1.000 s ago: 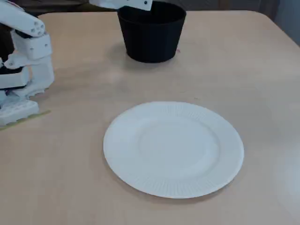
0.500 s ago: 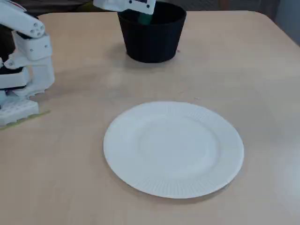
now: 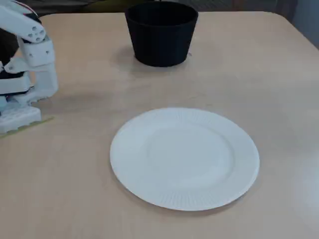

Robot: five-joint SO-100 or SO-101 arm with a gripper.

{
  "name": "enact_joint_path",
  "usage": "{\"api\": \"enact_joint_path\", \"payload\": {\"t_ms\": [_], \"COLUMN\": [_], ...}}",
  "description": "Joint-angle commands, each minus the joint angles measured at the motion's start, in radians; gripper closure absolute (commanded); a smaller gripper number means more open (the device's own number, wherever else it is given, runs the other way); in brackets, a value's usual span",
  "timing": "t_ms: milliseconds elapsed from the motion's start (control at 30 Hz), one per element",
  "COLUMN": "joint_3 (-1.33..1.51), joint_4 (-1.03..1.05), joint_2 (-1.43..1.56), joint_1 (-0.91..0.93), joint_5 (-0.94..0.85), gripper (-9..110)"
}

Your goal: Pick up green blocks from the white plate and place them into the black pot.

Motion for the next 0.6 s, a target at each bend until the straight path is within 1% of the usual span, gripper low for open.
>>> {"api": "enact_joint_path", "payload": {"t_ms": [0,100,167,400,567], "joint_3": [-0.204,-0.195,-0.147,0.178,0.453], "joint_4": [0.256,0.39,0.436,0.414,0.382], "joint_2": [0.06,0.15,0.206,0.442,0.704], "joint_1": [0.161,0.318,0.383,0.397,0.388], "joint_5": [0.043,0.063,0.058,0.064,0.064], "gripper": [104,104,104,104,104]}}
